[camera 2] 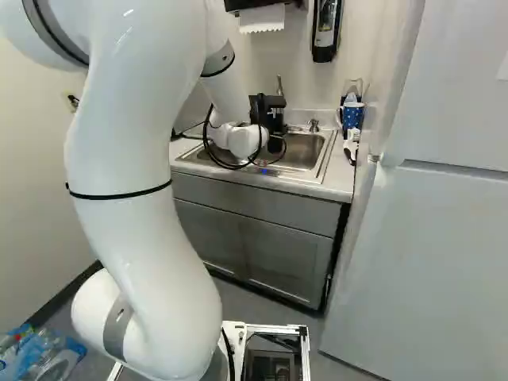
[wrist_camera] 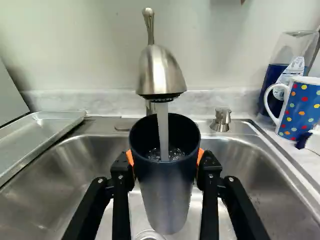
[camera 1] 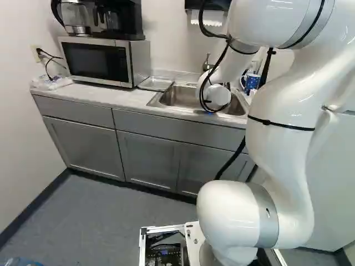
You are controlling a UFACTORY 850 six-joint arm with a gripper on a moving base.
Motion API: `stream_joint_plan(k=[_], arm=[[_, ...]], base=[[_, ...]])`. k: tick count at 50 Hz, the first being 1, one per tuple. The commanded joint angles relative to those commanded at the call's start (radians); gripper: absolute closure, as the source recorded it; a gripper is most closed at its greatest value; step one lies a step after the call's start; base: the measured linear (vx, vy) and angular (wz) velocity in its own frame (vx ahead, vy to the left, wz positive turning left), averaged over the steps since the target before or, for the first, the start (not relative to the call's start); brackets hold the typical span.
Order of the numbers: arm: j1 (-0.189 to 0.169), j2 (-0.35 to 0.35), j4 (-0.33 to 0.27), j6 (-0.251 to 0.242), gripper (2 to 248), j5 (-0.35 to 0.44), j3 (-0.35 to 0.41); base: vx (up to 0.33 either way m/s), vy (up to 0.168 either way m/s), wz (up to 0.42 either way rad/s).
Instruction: Rinse the cup and place it in the tray
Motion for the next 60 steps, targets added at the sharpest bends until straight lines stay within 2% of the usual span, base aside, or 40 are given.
stream_joint_plan(k=[60], arm=[[0.000,0.000,0.000,0.000,125,0.000,0.000]], base=[[0.000,0.000,0.000]])
